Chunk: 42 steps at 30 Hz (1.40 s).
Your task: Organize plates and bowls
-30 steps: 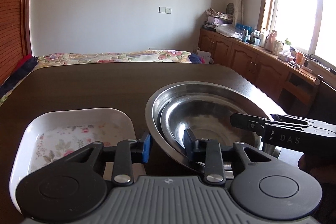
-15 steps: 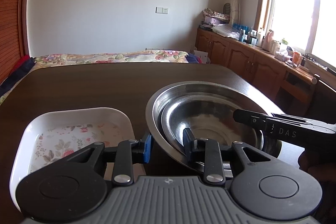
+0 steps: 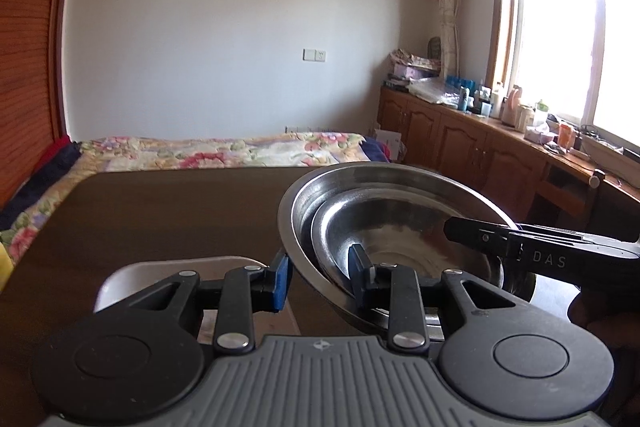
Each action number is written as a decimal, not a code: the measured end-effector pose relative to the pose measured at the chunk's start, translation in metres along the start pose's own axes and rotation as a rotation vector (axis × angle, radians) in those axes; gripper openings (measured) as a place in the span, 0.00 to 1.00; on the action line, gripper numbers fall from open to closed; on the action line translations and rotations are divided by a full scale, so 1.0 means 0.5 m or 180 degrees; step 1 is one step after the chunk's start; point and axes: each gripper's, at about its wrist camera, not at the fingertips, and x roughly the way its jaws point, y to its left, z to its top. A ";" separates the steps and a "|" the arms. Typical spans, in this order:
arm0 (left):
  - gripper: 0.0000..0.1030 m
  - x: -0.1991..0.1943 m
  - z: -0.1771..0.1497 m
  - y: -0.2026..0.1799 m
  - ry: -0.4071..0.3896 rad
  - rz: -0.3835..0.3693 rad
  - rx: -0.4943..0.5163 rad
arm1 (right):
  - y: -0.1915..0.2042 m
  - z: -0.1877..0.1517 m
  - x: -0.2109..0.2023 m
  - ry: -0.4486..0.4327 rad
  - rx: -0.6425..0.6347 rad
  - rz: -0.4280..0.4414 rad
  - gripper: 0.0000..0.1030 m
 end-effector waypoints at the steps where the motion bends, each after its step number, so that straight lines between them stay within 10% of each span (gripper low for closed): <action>1: 0.32 -0.006 0.003 0.005 -0.0014 0.0019 -0.0009 | 0.005 0.004 -0.002 -0.0015 -0.0015 0.0012 0.25; 42: 0.32 -0.094 -0.055 0.168 0.0078 0.0570 -0.0414 | 0.196 -0.021 0.080 0.0324 -0.0319 0.0529 0.25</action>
